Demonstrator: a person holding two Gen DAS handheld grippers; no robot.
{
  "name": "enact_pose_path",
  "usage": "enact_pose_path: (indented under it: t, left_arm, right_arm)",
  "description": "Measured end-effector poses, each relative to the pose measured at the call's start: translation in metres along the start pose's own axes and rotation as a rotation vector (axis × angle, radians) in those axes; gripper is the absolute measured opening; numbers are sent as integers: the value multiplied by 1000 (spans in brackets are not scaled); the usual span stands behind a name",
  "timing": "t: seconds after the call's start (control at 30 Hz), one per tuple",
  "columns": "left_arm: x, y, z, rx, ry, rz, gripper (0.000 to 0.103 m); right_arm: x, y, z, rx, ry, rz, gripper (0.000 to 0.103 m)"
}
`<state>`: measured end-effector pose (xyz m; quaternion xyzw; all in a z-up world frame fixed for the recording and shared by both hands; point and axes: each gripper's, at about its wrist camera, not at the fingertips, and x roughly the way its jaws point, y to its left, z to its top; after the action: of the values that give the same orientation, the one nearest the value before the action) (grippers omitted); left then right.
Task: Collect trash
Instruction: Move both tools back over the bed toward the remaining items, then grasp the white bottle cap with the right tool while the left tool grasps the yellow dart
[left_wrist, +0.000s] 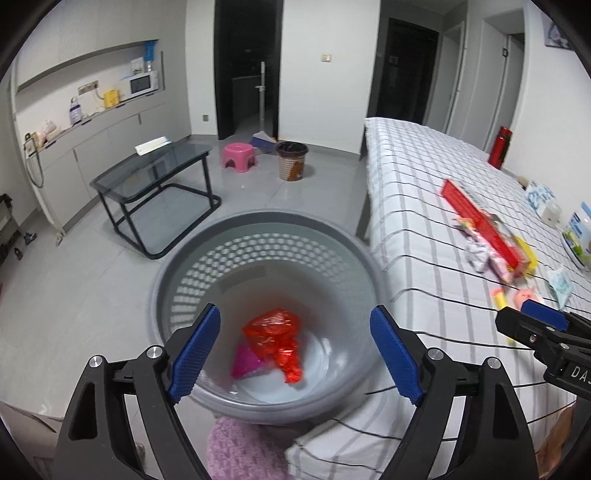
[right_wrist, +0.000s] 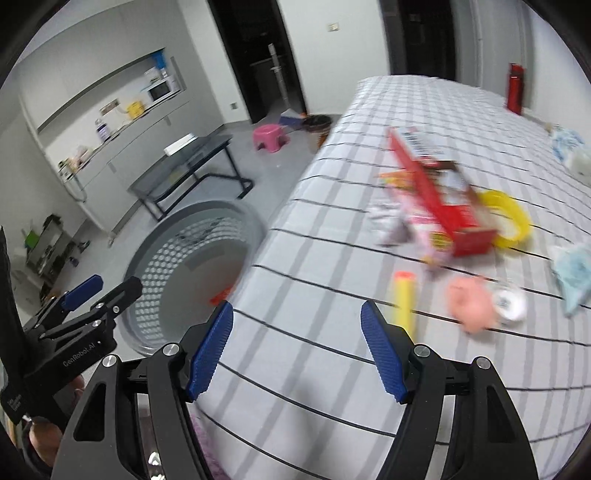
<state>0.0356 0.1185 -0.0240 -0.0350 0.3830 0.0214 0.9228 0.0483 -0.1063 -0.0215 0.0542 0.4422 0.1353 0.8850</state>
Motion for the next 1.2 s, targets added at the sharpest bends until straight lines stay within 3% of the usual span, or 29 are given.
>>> enact_pose_path:
  t: [0.47, 0.67, 1.2]
  left_arm:
    - [-7, -97, -2, 94, -3, -116, 86]
    - [-2, -131, -5, 136, 11, -131, 86]
    - [12, -159, -8, 147, 46, -97, 88]
  right_arm:
    - [-59, -118, -46, 151, -47, -172, 69]
    - [-64, -157, -53, 198, -45, -186, 69]
    - [-19, -167, -17, 70, 46, -152, 69]
